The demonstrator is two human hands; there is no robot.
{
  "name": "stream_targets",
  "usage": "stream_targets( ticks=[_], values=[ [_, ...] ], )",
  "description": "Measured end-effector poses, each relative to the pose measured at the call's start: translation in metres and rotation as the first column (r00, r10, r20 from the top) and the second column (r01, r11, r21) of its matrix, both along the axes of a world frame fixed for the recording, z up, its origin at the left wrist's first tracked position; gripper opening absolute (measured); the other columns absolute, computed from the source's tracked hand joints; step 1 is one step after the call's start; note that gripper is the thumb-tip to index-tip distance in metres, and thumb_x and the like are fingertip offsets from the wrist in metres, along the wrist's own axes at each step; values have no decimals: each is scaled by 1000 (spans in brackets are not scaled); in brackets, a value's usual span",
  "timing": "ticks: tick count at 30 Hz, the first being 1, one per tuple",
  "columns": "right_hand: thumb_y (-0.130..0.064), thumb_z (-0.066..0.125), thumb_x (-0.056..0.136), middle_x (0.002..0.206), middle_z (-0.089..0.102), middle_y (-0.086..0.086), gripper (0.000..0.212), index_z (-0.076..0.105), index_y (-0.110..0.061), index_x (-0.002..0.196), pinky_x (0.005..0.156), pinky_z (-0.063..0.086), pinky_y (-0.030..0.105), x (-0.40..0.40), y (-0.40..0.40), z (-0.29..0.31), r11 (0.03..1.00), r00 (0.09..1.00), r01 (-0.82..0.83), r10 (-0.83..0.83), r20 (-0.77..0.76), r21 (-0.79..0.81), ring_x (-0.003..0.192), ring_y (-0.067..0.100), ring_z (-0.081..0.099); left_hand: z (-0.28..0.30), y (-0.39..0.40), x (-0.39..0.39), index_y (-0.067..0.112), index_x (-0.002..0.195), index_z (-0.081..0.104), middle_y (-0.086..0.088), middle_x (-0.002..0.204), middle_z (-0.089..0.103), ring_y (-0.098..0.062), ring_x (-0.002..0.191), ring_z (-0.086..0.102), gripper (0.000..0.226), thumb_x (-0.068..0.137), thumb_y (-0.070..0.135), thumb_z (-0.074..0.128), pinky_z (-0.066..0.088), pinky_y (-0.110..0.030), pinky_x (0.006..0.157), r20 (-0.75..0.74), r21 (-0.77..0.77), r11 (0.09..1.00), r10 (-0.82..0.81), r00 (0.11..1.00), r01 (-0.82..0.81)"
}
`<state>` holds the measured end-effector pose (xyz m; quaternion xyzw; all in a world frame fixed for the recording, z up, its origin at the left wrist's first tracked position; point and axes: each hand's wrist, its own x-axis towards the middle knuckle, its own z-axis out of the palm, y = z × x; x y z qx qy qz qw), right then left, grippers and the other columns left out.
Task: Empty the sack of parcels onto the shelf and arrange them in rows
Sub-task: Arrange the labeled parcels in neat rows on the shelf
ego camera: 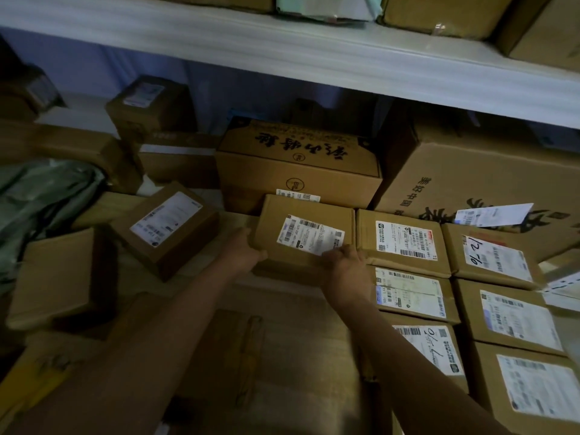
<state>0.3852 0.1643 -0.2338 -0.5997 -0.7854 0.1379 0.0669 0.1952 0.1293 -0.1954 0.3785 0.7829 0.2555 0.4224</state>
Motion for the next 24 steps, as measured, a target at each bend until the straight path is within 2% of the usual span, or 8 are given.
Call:
stream_targets(
  ticks=[3, 6, 10, 13, 15, 17, 20, 24],
  values=[
    [-32, 52, 95, 111, 61, 3, 21, 66, -21, 105, 79, 51, 28, -15, -20, 5, 985, 972, -90, 53, -230, -151, 92, 12, 59, 11, -20, -11, 14, 129, 50, -7, 134, 50, -25, 122, 49, 40, 91, 18, 58, 44, -40, 99, -90, 8, 1000, 26, 996, -25],
    [-33, 51, 96, 99, 66, -1, 20, 65, -21, 102, 66, 42, 20, -28, -43, 4, 949, 941, -121, 16, -339, -290, 80, 7, 56, 21, -46, -22, 16, 109, 59, -7, 124, 56, -17, 104, 51, 17, 94, 20, 52, 40, -31, 87, -146, 48, 997, 70, 987, -63],
    [-22, 52, 94, 101, 68, 10, 23, 64, -11, 111, 77, 53, 38, -39, -70, 2, 908, 906, -118, -68, -418, -402, 88, 23, 65, 25, -84, -39, 14, 109, 60, -9, 114, 60, -12, 87, 51, 23, 96, 28, 47, 39, -29, 79, -207, 107, 981, 184, 961, -164],
    [-5, 50, 91, 113, 64, 18, 40, 47, -8, 131, 60, 49, 27, -40, -87, 8, 756, 897, -62, -244, -369, -651, 81, 25, 64, 25, -118, -53, 16, 125, 53, -6, 125, 56, -22, 107, 55, 34, 93, 27, 52, 43, -32, 85, -213, 117, 967, 246, 946, -226],
    [-6, 51, 92, 118, 61, 19, 51, 35, -9, 141, 73, 48, 32, -38, -98, 11, 595, 938, -52, -246, -244, -802, 94, 28, 62, 19, -138, -66, 15, 129, 50, -8, 131, 54, -28, 118, 53, 51, 85, 38, 56, 45, -40, 94, -252, 76, 968, 250, 935, -238],
    [-16, 53, 94, 124, 57, 13, 59, 26, -11, 147, 92, 43, 40, -37, -112, 16, 468, 978, -58, -150, -144, -882, 114, 28, 55, 13, -154, -76, 13, 126, 50, -14, 132, 52, -32, 118, 51, 69, 73, 57, 46, 46, -46, 96, -282, 29, 968, 248, 927, -250],
    [-30, 75, 79, 143, 45, 7, 91, 17, -25, 149, 84, 46, 32, -40, -137, 14, 521, 987, -161, 64, -150, -838, 120, 24, 51, 22, -176, -75, 18, 146, 25, -15, 148, 31, -35, 132, 36, 66, 90, 47, 45, 34, -45, 105, -210, -45, 966, 240, 948, -255],
    [-29, 74, 81, 126, 50, -1, 74, 31, -21, 141, 58, 43, 9, -47, -164, 16, 579, 888, -272, -159, -433, -769, 94, 5, 53, 18, -188, -78, 20, 145, 28, -12, 145, 37, -33, 129, 42, 68, 88, 46, 54, 38, -43, 102, -54, -43, 963, 265, 963, -267]
  ],
)
